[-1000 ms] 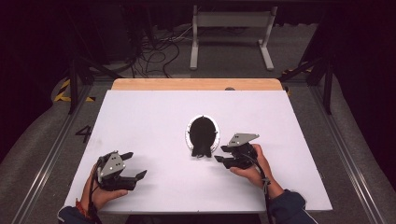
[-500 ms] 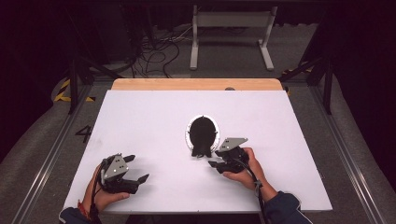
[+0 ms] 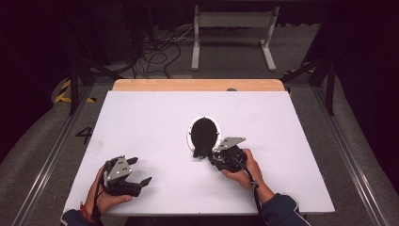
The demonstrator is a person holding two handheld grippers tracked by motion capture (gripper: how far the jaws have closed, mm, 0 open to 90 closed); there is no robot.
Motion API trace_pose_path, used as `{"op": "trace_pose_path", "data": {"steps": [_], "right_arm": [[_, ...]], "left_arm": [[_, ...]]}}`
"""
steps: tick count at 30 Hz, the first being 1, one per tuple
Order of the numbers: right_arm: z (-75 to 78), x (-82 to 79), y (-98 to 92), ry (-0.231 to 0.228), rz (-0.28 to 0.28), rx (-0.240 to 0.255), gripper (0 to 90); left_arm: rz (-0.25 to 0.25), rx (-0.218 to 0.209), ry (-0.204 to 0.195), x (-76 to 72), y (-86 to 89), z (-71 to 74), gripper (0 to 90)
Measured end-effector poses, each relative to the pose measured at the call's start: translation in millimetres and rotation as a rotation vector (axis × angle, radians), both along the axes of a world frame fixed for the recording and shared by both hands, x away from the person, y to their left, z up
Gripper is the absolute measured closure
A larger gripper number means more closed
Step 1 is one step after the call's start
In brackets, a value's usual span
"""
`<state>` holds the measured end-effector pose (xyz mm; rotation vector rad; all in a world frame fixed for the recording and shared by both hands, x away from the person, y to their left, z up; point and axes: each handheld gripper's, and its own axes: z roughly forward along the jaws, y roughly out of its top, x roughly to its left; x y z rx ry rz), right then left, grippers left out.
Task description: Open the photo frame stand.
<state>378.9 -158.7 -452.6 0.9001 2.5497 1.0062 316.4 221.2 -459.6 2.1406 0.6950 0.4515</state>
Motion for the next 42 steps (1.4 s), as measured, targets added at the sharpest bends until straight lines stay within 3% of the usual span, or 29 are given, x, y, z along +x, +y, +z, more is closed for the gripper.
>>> {"op": "trace_pose_path", "data": {"steps": [5, 7, 11, 13, 16, 18, 21, 22, 26, 35, 36, 40, 42], "right_arm": [[-0.3, 1.7, -1.8, 0.014, 0.004, 0.032, 70.0], [0.7, 4.7, -7.0, 0.036, 0.01, 0.099, 69.7], [0.9, 8.3, -8.9, 0.07, 0.006, 0.142, 63.5], [-1.6, 13.3, -10.8, 0.117, 0.004, 0.214, 56.0], [-8.0, 24.5, -16.7, 0.217, -0.005, 0.321, 53.4], [-9.4, 29.3, -21.6, 0.257, -0.012, 0.398, 51.9], [-8.2, 34.5, -26.3, 0.278, -0.038, 0.479, 51.2], [-8.2, 34.5, -26.3, 0.278, -0.038, 0.479, 51.2], [-11.2, 45.3, -24.0, 0.34, -0.073, 0.567, 48.3], [-17.4, 63.5, -19.6, 0.453, -0.158, 0.679, 45.7], [-18.1, 65.0, -18.0, 0.456, -0.165, 0.688, 45.8], [-18.3, 68.6, -14.9, 0.466, -0.165, 0.687, 46.2], [-17.8, 69.2, -14.9, 0.466, -0.159, 0.677, 47.3]], "left_arm": [[0.003, -0.01, 0.003, 1.2, 1.8, 0.1, 15.7], [0.001, -0.007, 0.006, 1.9, 1.0, -1.0, 15.7], [-0.003, -0.007, 0.013, 2.3, -0.3, -1.6, 15.6], [-0.002, -0.007, 0.019, 2.8, -1.4, -2.6, 15.6], [0.0, 0.004, 0.024, 3.1, -3.3, -3.3, 15.5], [-0.002, 0.011, 0.019, 3.9, -3.8, -3.3, 15.6], [0.015, 0.015, 0.031, 5.9, -5.8, -4.0, 15.8], [0.015, 0.015, 0.031, 5.9, -5.8, -4.0, 15.9], [0.005, 0.046, 0.0, 13.4, -14.3, -0.9, 15.8], [-0.041, 0.053, 0.002, 31.5, -29.7, 2.9, 16.7], [-0.044, 0.046, 0.005, 34.6, -30.9, 3.9, 16.6], [-0.062, -0.044, 0.081, 54.0, -27.8, 9.4, 18.5], [-0.058, -0.056, 0.088, 57.6, -26.7, 10.3, 18.8]]}}
